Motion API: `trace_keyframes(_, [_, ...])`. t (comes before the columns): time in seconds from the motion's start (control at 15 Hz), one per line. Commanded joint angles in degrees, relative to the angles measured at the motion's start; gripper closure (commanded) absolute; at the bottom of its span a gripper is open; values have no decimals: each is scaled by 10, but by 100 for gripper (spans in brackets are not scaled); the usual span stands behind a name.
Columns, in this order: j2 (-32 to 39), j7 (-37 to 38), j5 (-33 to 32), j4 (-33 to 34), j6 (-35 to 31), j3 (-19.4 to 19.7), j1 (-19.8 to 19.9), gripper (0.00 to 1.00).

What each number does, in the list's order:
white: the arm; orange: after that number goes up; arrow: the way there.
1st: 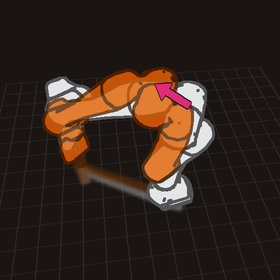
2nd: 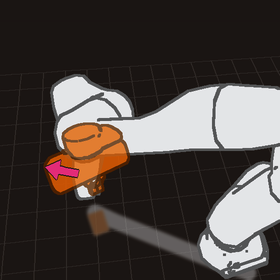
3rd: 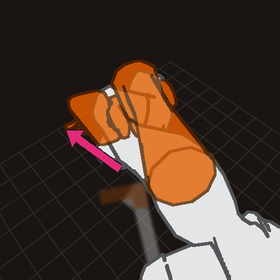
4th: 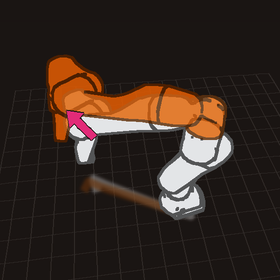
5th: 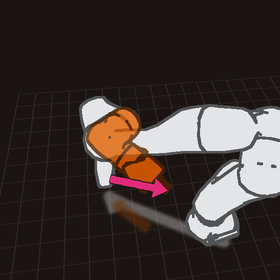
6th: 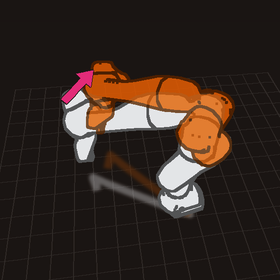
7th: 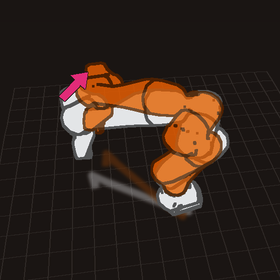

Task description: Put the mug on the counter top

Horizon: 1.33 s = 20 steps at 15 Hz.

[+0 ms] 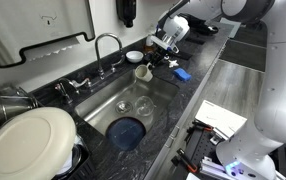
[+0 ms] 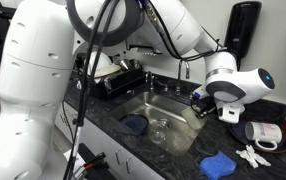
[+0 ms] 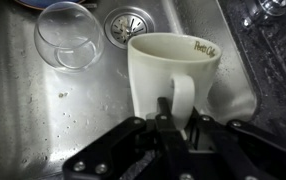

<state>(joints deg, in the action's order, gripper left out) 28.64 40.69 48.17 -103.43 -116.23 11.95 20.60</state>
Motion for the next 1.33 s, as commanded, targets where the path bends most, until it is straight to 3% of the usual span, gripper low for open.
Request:
trace_keyframes(0.0, [-10,-16,26,23,50,9,15,96])
trace_keyframes(0.27, [-6,-13,49,22,42,20,21,96])
trace_keyframes(0.87, [27,-42,196,-50,54,59,75,96])
trace_keyframes(1.27, [30,-36,234,-76,66,86,83,96])
